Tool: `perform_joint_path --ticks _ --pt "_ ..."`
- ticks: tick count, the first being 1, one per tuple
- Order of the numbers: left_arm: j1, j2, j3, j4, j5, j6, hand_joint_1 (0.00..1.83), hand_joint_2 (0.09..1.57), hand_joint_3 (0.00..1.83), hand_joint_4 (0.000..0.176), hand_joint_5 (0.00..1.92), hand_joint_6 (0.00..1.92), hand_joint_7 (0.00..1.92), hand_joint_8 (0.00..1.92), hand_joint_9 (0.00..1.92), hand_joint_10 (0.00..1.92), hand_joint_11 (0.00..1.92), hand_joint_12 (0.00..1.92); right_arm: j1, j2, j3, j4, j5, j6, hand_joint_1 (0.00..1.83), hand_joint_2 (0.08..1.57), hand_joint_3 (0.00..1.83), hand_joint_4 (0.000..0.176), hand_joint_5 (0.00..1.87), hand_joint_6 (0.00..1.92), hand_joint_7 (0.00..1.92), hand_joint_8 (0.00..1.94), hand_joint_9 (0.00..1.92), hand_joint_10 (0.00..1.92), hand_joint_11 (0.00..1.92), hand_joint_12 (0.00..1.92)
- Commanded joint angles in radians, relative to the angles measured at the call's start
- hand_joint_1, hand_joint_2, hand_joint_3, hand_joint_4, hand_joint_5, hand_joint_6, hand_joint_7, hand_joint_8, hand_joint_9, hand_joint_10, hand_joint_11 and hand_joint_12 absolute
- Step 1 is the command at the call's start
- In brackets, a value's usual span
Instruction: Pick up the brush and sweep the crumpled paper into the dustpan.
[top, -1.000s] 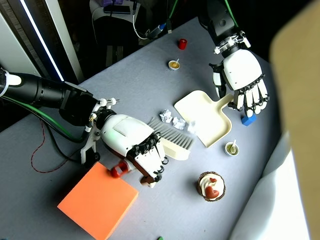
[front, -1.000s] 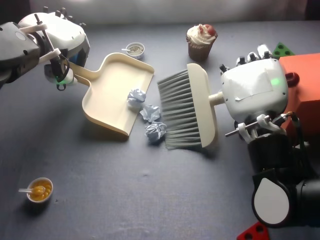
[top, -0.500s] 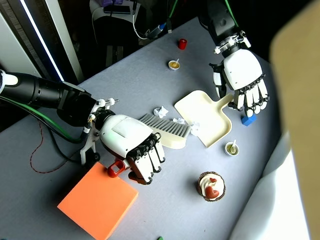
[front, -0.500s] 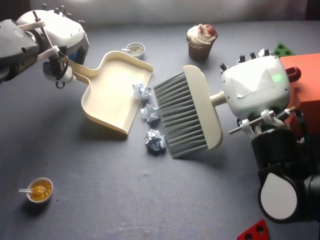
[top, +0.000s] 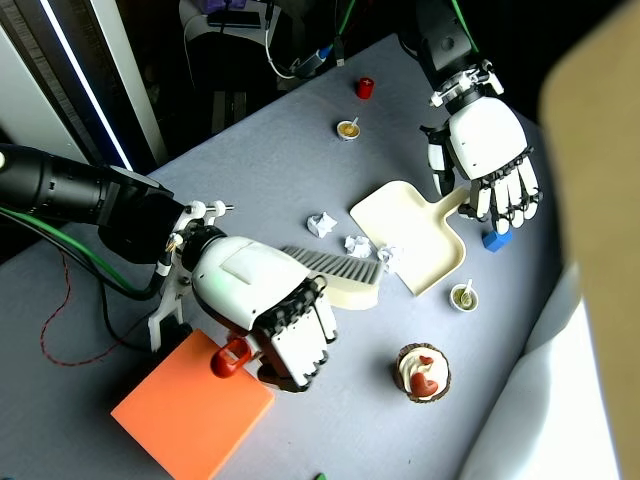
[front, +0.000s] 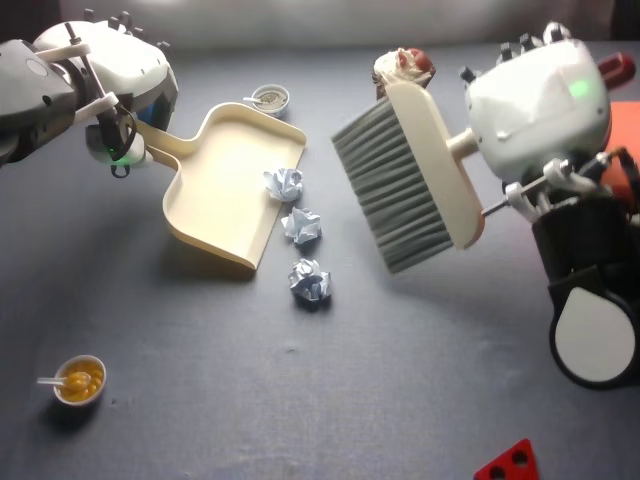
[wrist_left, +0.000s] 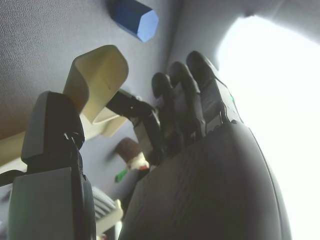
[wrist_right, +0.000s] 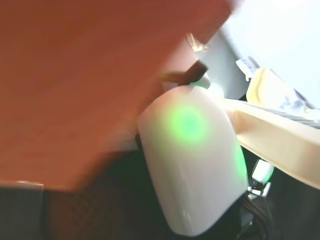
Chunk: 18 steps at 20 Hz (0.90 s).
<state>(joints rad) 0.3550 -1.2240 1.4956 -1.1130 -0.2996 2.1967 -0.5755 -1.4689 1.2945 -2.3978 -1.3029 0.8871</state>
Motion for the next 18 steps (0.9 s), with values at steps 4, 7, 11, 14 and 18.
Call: perform_joint_path --ticks 4,7,11,14,18 --pt "-0.010 0.014 0.007 0.032 -0.059 0.002 1.11 1.17 0.00 0.000 0.88 1.13 0.36 0.00 0.26 0.00 0.03 0.46 0.055 0.021 -0.029 -0.097 0.008 -0.214 1.57 1.21 0.00 0.176 0.94 1.92 0.92 1.94 0.84 1.92 0.78 1.92" --pt "-0.007 0.019 0.006 0.033 -0.059 0.002 1.12 1.16 0.00 0.000 0.89 1.12 0.38 0.00 0.28 0.00 0.03 0.47 0.094 0.021 -0.059 -0.044 0.063 -0.410 1.55 1.22 0.00 0.176 0.94 1.92 0.95 1.94 0.87 1.92 0.76 1.92" --pt "-0.006 0.026 0.007 0.031 -0.059 0.002 1.14 1.15 0.00 0.000 0.92 1.07 0.39 0.00 0.29 0.00 0.07 0.48 0.148 0.021 -0.104 -0.027 0.095 -0.643 1.58 1.21 0.00 0.176 0.98 1.92 0.97 1.94 0.89 1.92 0.81 1.92" --pt "-0.006 0.030 0.007 0.027 -0.054 0.002 1.13 1.16 0.00 0.000 0.89 1.10 0.37 0.00 0.29 0.00 0.05 0.48 0.188 0.021 -0.124 -0.011 0.099 -0.774 1.62 1.21 0.00 0.176 0.96 1.92 0.94 1.94 0.87 1.92 0.84 1.92" --pt "-0.006 0.037 -0.003 0.020 -0.063 0.002 1.11 1.15 0.00 0.000 0.91 1.09 0.38 0.00 0.29 0.00 0.07 0.48 0.219 0.008 -0.132 0.075 0.127 -0.906 1.64 1.22 0.00 0.176 0.96 1.92 0.94 1.94 0.89 1.92 0.80 1.92"
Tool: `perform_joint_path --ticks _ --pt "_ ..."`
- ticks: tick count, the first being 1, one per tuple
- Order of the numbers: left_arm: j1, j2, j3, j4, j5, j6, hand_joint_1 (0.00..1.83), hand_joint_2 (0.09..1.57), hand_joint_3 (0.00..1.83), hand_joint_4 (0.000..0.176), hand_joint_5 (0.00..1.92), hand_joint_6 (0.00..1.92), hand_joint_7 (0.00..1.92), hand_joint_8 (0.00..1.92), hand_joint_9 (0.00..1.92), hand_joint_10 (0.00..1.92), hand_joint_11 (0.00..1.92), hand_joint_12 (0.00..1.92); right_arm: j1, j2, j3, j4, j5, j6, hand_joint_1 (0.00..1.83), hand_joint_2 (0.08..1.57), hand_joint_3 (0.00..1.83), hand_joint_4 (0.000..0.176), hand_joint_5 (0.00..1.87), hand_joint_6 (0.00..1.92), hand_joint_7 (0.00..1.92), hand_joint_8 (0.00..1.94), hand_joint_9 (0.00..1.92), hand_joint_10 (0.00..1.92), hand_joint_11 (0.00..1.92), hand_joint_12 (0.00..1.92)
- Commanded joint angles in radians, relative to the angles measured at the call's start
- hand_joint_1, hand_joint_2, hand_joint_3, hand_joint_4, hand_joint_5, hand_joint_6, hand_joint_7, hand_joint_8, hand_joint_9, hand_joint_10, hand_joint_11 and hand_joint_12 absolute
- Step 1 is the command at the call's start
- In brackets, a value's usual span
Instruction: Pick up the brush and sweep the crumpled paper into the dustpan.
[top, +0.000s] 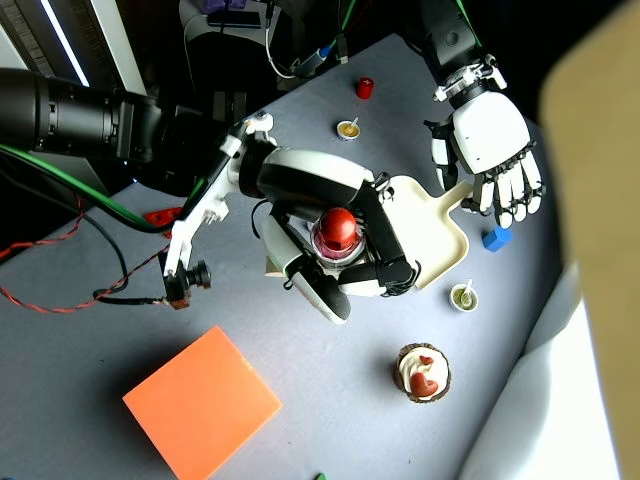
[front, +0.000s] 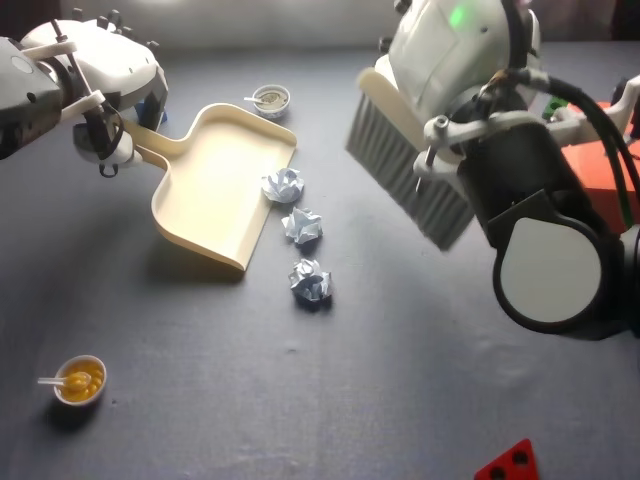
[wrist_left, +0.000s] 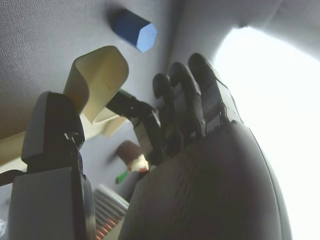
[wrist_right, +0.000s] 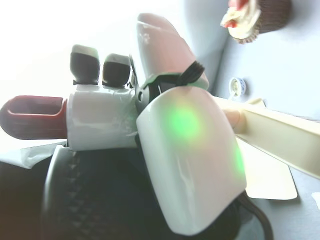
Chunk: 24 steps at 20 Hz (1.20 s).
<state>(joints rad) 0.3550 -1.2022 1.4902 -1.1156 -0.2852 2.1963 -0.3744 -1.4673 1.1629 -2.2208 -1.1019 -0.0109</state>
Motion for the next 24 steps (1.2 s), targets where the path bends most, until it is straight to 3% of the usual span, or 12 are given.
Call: perform_joint_path --ticks 1,3,4,5,12,19,24 --pt "-0.005 0.019 -0.004 0.018 -0.092 0.002 1.11 1.15 0.00 0.000 0.91 1.09 0.38 0.00 0.29 0.00 0.07 0.48 0.025 -0.001 0.002 -0.085 -0.069 -0.044 1.64 1.22 0.00 0.176 0.96 1.92 0.94 1.94 0.89 1.92 0.80 1.92" --pt "-0.002 0.025 -0.012 0.008 -0.111 0.002 1.13 1.15 0.00 0.000 0.92 1.07 0.41 0.01 0.31 0.01 0.08 0.48 0.039 -0.021 0.011 -0.041 -0.065 -0.111 1.65 1.22 0.00 0.176 0.99 1.92 0.97 1.94 0.92 1.92 0.81 1.92" --pt "-0.002 0.027 -0.014 0.007 -0.113 0.002 1.12 1.15 0.00 0.000 0.91 1.08 0.40 0.00 0.31 0.00 0.06 0.48 0.044 -0.030 0.015 -0.015 -0.066 -0.134 1.64 1.20 0.00 0.176 1.02 1.92 0.98 1.94 0.93 1.92 0.67 1.85" --pt "-0.003 0.028 -0.015 0.007 -0.115 0.002 1.12 1.15 0.00 0.000 0.91 1.08 0.40 0.00 0.31 0.00 0.06 0.48 0.047 -0.040 0.020 0.003 -0.071 -0.147 1.64 1.20 0.00 0.176 1.02 1.92 0.98 1.94 0.93 1.92 0.67 1.85" --pt "0.000 0.037 -0.034 -0.003 -0.127 0.002 1.11 1.16 0.00 0.000 0.90 1.10 0.39 0.00 0.29 0.00 0.06 0.47 0.057 -0.139 0.095 0.091 -0.073 -0.216 1.65 1.19 0.00 0.176 1.02 1.92 1.00 1.94 0.97 1.92 0.89 1.92" --pt "-0.002 0.039 -0.058 -0.022 -0.130 0.002 1.13 1.15 0.00 0.000 0.91 1.08 0.38 0.00 0.29 0.00 0.06 0.49 0.065 -0.202 0.152 0.113 -0.076 -0.235 1.66 1.18 0.00 0.176 1.03 1.92 1.02 1.94 1.00 1.92 0.86 1.92" --pt "-0.003 0.044 -0.081 -0.037 -0.125 0.002 1.13 1.15 0.00 0.000 0.91 1.07 0.41 0.00 0.32 0.01 0.07 0.49 0.078 -0.253 0.223 0.105 -0.067 -0.220 1.69 1.18 0.00 0.176 1.03 1.92 1.02 1.94 1.03 1.92 0.96 1.92"
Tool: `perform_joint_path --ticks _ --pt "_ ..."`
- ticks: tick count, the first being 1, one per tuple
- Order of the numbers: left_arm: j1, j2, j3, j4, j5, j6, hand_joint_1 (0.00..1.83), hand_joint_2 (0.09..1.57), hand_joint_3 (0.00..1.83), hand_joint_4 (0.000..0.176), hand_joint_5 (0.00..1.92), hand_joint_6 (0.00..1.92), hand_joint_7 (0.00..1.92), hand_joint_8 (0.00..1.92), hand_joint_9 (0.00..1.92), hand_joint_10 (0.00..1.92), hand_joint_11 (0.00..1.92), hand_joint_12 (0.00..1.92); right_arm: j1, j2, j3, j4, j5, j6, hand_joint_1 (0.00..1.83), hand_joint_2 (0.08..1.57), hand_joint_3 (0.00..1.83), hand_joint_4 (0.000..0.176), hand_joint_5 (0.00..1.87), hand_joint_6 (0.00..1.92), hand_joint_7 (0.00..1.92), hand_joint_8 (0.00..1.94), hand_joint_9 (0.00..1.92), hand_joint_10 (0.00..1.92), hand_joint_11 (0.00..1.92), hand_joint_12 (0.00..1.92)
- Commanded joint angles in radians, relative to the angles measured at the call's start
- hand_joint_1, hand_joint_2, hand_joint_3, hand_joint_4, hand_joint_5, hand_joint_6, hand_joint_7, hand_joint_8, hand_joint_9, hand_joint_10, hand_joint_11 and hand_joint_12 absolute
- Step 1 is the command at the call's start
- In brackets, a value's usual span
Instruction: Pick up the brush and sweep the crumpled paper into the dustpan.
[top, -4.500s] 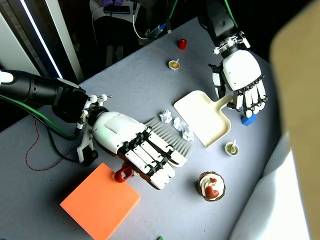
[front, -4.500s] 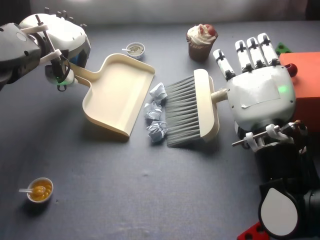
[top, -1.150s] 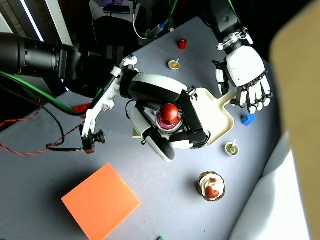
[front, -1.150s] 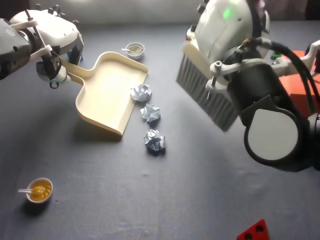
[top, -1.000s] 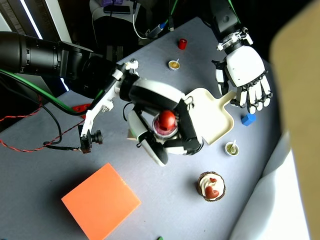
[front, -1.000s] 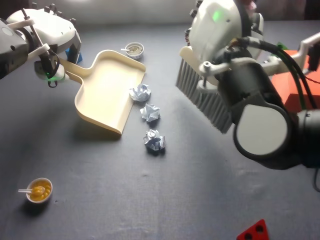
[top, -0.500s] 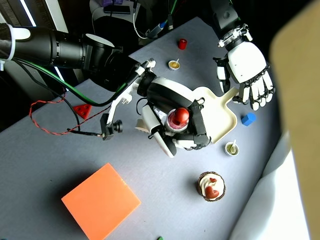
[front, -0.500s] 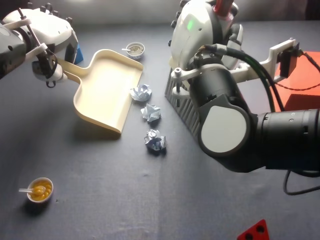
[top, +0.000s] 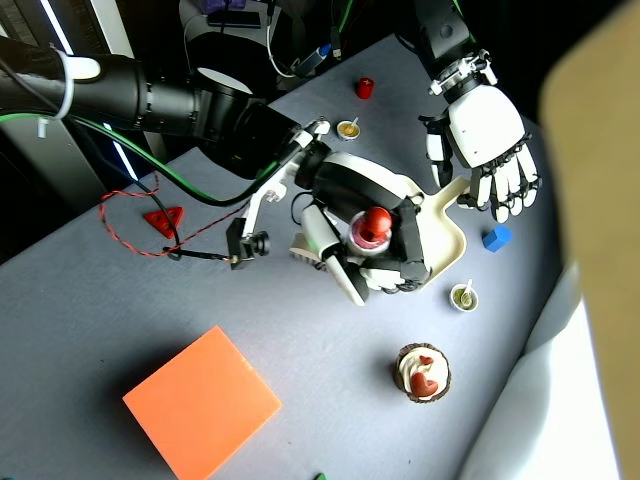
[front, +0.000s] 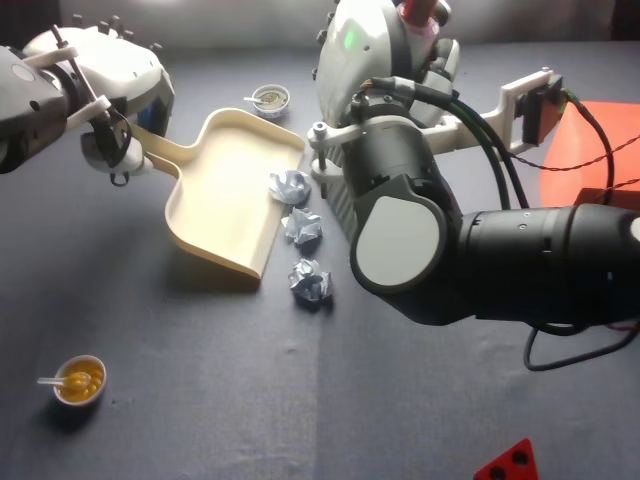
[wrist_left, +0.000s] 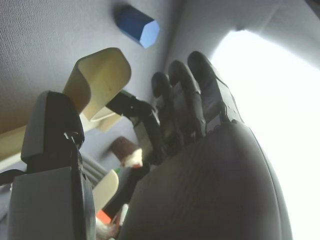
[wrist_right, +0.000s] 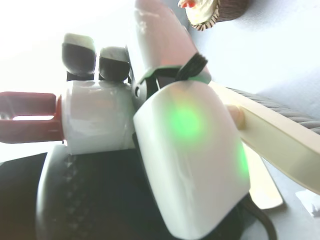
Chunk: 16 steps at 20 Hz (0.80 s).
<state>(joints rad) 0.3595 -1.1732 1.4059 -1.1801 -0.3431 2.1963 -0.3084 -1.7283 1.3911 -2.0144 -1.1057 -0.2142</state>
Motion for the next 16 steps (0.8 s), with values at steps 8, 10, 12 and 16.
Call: perform_joint_path --ticks 8,10,12,16 --pt "-0.011 0.021 -0.027 0.024 -0.059 0.000 1.13 1.15 0.00 0.000 0.91 1.08 0.40 0.00 0.33 0.00 0.09 0.50 0.019 -0.073 0.109 -0.104 -0.044 0.041 1.69 1.18 0.00 0.176 1.01 1.92 1.03 1.94 1.04 1.92 0.96 1.92" --pt "-0.014 0.020 -0.028 0.023 -0.057 -0.001 1.11 1.16 0.00 0.000 0.89 1.12 0.38 0.00 0.30 0.00 0.07 0.49 0.023 -0.092 0.128 -0.104 -0.032 0.057 1.69 1.18 0.00 0.176 1.01 1.92 1.03 1.94 1.04 1.92 0.99 1.92" --pt "-0.017 0.021 -0.032 0.023 -0.052 -0.001 1.12 1.15 0.00 0.000 0.91 1.09 0.39 0.00 0.31 0.00 0.09 0.50 0.028 -0.109 0.147 -0.104 -0.026 0.080 1.69 1.18 0.00 0.176 1.04 1.92 1.07 1.94 1.07 1.92 1.00 1.92" --pt "-0.017 0.027 -0.048 0.020 -0.048 -0.001 1.12 1.16 0.00 0.000 0.89 1.11 0.37 0.00 0.29 0.00 0.07 0.49 0.035 -0.129 0.179 -0.126 -0.007 0.132 1.69 1.18 0.00 0.176 1.03 1.92 1.01 1.94 1.00 1.92 0.99 1.92"
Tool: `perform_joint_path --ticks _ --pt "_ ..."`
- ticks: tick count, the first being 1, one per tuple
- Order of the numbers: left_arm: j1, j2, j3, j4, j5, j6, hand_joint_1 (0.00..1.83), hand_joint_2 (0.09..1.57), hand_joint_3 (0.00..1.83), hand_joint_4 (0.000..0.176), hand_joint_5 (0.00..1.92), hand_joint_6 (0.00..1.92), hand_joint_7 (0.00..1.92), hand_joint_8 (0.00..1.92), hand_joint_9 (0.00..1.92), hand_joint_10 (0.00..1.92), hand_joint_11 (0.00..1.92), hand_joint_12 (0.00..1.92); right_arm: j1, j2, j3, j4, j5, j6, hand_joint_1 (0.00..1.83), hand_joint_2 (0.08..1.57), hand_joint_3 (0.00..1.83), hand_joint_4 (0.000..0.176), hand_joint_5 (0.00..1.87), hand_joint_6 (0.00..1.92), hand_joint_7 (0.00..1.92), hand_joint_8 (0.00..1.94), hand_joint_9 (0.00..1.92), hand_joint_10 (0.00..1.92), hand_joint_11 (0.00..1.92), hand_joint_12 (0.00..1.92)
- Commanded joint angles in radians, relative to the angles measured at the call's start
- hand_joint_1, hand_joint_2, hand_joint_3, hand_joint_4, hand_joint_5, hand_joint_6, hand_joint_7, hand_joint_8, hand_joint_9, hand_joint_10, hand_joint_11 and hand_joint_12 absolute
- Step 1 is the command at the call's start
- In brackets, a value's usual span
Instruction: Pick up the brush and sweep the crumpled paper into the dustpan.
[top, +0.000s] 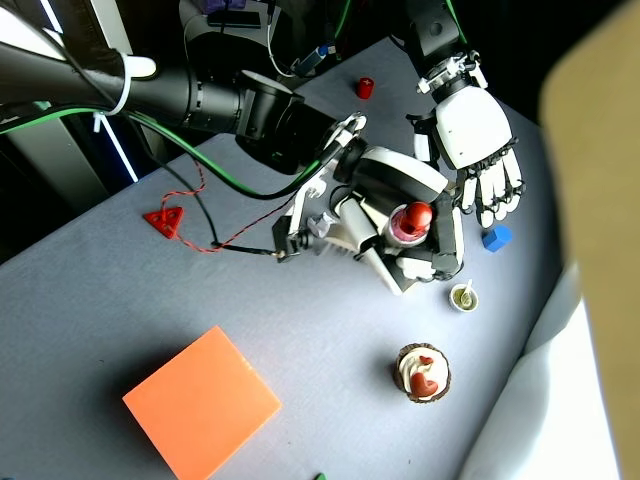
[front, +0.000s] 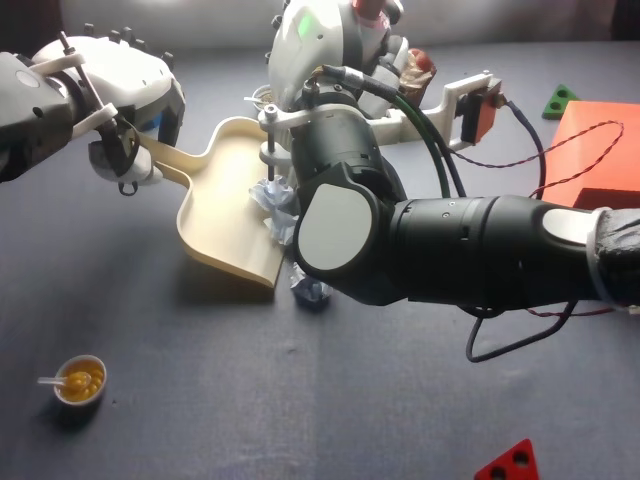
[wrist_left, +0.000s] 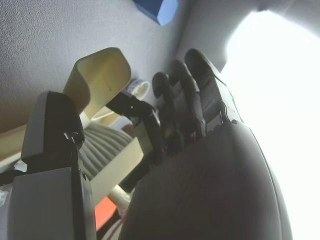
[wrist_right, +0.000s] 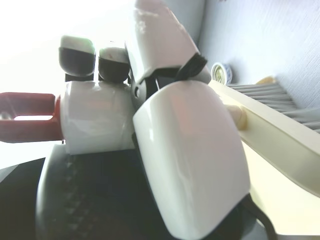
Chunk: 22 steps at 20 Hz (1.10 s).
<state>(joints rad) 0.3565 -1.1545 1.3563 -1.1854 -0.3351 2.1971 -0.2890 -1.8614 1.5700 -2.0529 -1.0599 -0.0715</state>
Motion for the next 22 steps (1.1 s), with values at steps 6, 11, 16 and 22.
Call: perform_joint_path --ticks 6,11,16,22 --pt "-0.022 0.011 -0.016 0.022 -0.061 -0.002 1.13 1.15 0.00 0.000 0.92 1.07 0.40 0.01 0.31 0.00 0.06 0.49 0.027 -0.003 0.027 -0.128 -0.057 0.066 1.67 1.18 0.00 0.176 1.02 1.92 1.03 1.94 1.06 1.92 1.00 1.92" --pt "-0.013 0.020 -0.041 0.018 -0.077 -0.030 1.12 1.16 0.00 0.000 0.90 1.10 0.39 0.00 0.28 0.00 0.03 0.47 0.022 0.039 -0.030 -0.153 -0.096 0.034 1.68 1.19 0.00 0.176 1.03 1.92 1.03 1.94 1.05 1.92 1.01 1.92" --pt "0.016 0.021 -0.054 0.019 -0.097 -0.070 1.12 1.16 0.00 0.000 0.90 1.10 0.37 0.00 0.28 0.00 0.03 0.49 0.022 0.114 -0.124 -0.171 -0.103 0.015 1.65 1.19 0.00 0.176 1.03 1.92 1.03 1.94 1.04 1.92 0.97 1.92" --pt "0.039 0.025 -0.063 0.019 -0.104 -0.096 1.12 1.16 0.00 0.000 0.90 1.10 0.38 0.00 0.29 0.00 0.03 0.50 0.028 0.222 -0.304 -0.126 -0.116 -0.071 1.64 1.20 0.00 0.176 1.03 1.92 1.05 1.94 1.05 1.92 0.87 1.92"
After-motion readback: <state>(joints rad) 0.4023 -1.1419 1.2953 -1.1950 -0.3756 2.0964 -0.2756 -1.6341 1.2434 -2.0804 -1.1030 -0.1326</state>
